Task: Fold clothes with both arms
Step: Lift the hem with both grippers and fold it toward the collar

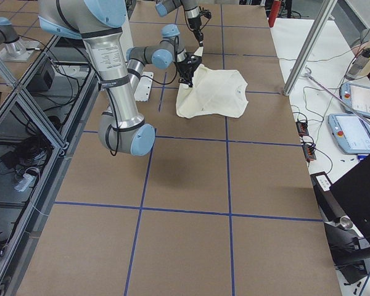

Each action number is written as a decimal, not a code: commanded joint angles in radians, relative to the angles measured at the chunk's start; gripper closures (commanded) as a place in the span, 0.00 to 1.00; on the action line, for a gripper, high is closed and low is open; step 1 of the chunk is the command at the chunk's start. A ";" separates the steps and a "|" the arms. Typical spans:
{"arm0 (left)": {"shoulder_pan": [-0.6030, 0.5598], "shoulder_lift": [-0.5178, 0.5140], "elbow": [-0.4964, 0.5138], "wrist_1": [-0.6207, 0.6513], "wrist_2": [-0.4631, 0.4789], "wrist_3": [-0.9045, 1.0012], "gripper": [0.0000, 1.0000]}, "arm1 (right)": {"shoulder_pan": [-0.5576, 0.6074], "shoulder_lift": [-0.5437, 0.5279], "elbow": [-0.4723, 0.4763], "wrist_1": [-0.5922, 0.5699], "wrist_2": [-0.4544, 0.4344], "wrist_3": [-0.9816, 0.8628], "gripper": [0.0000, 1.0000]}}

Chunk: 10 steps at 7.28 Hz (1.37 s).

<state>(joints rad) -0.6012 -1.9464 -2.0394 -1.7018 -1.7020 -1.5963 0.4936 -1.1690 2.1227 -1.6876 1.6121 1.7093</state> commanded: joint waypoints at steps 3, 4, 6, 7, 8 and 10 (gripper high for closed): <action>-0.100 -0.089 0.317 -0.247 0.005 0.084 1.00 | 0.163 0.121 -0.283 0.155 0.081 -0.095 1.00; -0.118 -0.089 0.362 -0.298 0.005 0.087 1.00 | 0.175 0.123 -0.290 0.155 0.080 -0.117 1.00; -0.120 -0.126 0.419 -0.314 0.008 0.088 1.00 | 0.193 0.199 -0.459 0.195 0.074 -0.149 1.00; -0.120 -0.144 0.442 -0.320 0.015 0.088 1.00 | 0.222 0.218 -0.577 0.310 0.075 -0.152 1.00; -0.120 -0.146 0.456 -0.350 0.040 0.088 1.00 | 0.256 0.236 -0.636 0.380 0.083 -0.174 1.00; -0.120 -0.152 0.531 -0.422 0.089 0.099 1.00 | 0.275 0.322 -0.760 0.385 0.083 -0.181 1.00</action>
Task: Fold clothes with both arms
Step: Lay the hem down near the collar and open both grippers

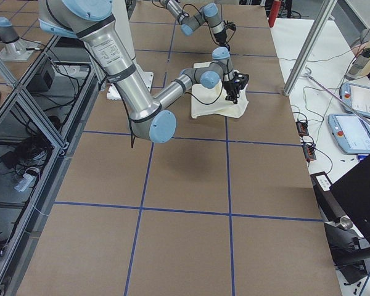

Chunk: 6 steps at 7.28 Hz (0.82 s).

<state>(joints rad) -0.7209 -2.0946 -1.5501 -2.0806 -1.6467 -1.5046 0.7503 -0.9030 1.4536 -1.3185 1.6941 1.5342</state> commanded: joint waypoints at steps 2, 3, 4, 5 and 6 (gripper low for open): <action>0.001 -0.012 0.065 -0.059 0.041 0.009 1.00 | 0.021 0.068 -0.190 0.112 -0.004 -0.016 1.00; 0.001 -0.022 0.076 -0.059 0.041 0.009 1.00 | 0.020 0.062 -0.206 0.143 -0.005 -0.017 1.00; 0.001 -0.028 0.087 -0.064 0.041 0.009 1.00 | 0.020 0.049 -0.206 0.145 -0.007 -0.023 1.00; 0.001 -0.028 0.125 -0.111 0.041 0.012 1.00 | 0.020 0.035 -0.206 0.146 -0.008 -0.052 1.00; 0.001 -0.028 0.151 -0.145 0.041 0.012 0.87 | 0.020 0.026 -0.205 0.148 -0.008 -0.055 1.00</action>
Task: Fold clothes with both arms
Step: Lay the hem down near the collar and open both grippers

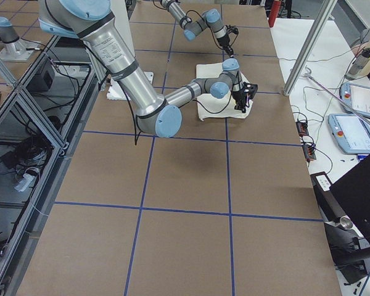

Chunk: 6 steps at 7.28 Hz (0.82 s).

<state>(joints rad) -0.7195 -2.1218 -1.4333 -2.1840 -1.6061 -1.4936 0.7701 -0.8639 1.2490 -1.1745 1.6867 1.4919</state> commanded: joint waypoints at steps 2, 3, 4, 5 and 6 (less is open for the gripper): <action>-0.001 0.002 0.051 -0.051 0.002 0.003 0.68 | -0.003 -0.039 0.000 0.069 -0.001 -0.012 0.99; -0.002 0.002 0.051 -0.051 0.002 0.003 0.67 | -0.003 -0.038 -0.002 0.087 -0.002 -0.012 0.58; -0.003 0.002 0.050 -0.051 0.000 0.004 0.65 | 0.000 -0.037 0.004 0.091 0.001 -0.010 0.56; -0.017 0.000 0.033 -0.095 -0.004 0.068 0.65 | 0.011 -0.050 0.048 0.092 0.022 -0.007 0.56; -0.032 0.012 0.010 -0.117 -0.008 0.081 0.64 | 0.011 -0.114 0.147 0.092 0.065 0.005 0.52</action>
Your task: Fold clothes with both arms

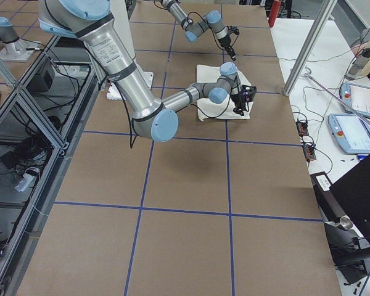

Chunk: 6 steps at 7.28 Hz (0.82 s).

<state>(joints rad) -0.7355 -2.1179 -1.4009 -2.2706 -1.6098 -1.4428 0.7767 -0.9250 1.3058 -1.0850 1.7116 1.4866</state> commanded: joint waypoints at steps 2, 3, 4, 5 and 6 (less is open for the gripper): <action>-0.016 0.010 -0.036 -0.029 -0.004 0.032 0.61 | -0.042 -0.219 0.330 0.002 0.085 0.152 0.44; -0.016 0.015 -0.058 -0.029 -0.004 0.032 0.60 | -0.078 -0.245 0.369 0.002 0.077 0.263 0.44; -0.016 0.016 -0.059 -0.029 -0.004 0.030 0.59 | -0.095 -0.291 0.413 0.002 0.077 0.288 0.40; -0.016 0.016 -0.064 -0.029 -0.004 0.032 0.57 | -0.114 -0.354 0.450 0.004 0.079 0.290 0.36; -0.015 0.016 -0.064 -0.029 -0.002 0.032 0.55 | -0.135 -0.363 0.455 0.004 0.077 0.291 0.31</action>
<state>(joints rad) -0.7514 -2.1022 -1.4622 -2.2994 -1.6134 -1.4117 0.6690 -1.2506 1.7349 -1.0821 1.7890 1.7661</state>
